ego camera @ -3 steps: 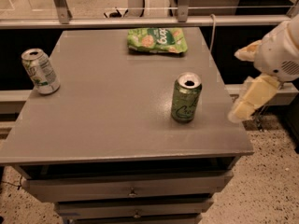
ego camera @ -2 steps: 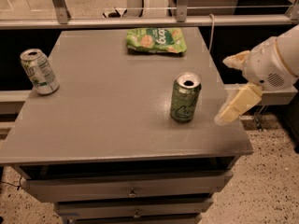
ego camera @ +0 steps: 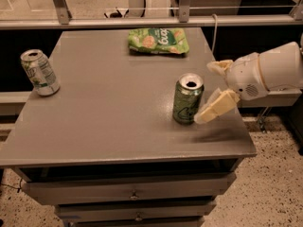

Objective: Knock green can over

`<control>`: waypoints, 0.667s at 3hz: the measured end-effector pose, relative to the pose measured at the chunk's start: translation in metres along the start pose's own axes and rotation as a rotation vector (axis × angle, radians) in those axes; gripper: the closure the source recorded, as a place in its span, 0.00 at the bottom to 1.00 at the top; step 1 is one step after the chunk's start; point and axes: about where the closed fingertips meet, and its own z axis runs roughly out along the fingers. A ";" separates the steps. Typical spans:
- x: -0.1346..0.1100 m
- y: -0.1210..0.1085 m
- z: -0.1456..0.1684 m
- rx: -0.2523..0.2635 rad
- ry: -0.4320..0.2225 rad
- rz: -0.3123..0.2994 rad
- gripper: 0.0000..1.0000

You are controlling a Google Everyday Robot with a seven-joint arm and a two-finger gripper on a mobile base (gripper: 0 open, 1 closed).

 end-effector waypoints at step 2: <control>-0.047 -0.031 0.054 -0.001 -0.172 0.014 0.00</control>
Offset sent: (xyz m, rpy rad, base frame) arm 0.0949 0.0933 0.0215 0.2515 -0.0916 0.0259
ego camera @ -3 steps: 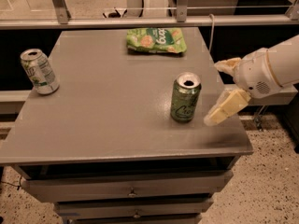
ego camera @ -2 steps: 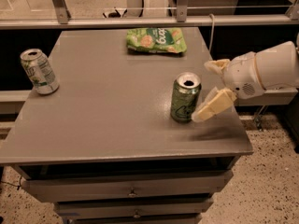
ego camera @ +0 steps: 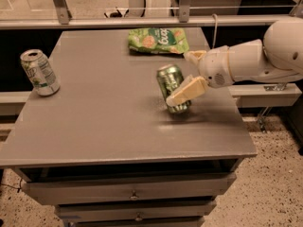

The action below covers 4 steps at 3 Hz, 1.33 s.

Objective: Knock green can over

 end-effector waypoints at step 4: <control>-0.042 -0.042 0.015 0.022 -0.047 -0.042 0.00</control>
Offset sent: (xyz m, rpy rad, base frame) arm 0.0663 0.0574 0.0498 0.0626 -0.0995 0.0464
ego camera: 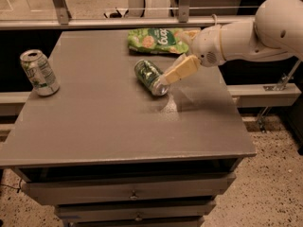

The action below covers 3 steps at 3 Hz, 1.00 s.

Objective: Knock green can over

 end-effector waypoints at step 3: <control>0.043 0.008 -0.039 -0.014 0.026 0.062 0.00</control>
Offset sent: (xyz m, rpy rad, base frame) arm -0.0247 -0.0606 -0.0236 -0.0085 0.0749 -0.0371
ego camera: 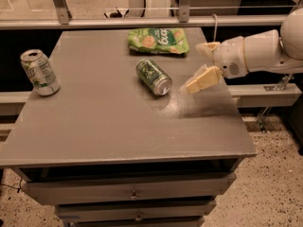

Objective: Knock green can over

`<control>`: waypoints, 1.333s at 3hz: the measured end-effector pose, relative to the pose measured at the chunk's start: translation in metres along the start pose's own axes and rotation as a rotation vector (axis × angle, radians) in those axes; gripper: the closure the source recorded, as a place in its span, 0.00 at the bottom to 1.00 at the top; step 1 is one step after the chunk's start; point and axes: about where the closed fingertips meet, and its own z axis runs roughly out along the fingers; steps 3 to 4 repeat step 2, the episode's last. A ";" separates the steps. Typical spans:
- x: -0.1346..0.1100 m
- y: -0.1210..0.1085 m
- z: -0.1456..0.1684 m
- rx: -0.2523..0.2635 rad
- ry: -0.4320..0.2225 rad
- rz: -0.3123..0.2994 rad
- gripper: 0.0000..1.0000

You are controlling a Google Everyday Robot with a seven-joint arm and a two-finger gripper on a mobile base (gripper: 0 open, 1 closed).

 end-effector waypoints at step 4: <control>0.024 -0.001 -0.033 -0.010 0.023 0.024 0.00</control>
Offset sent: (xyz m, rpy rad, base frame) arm -0.0175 -0.0700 -0.0027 -0.0322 0.0467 -0.0290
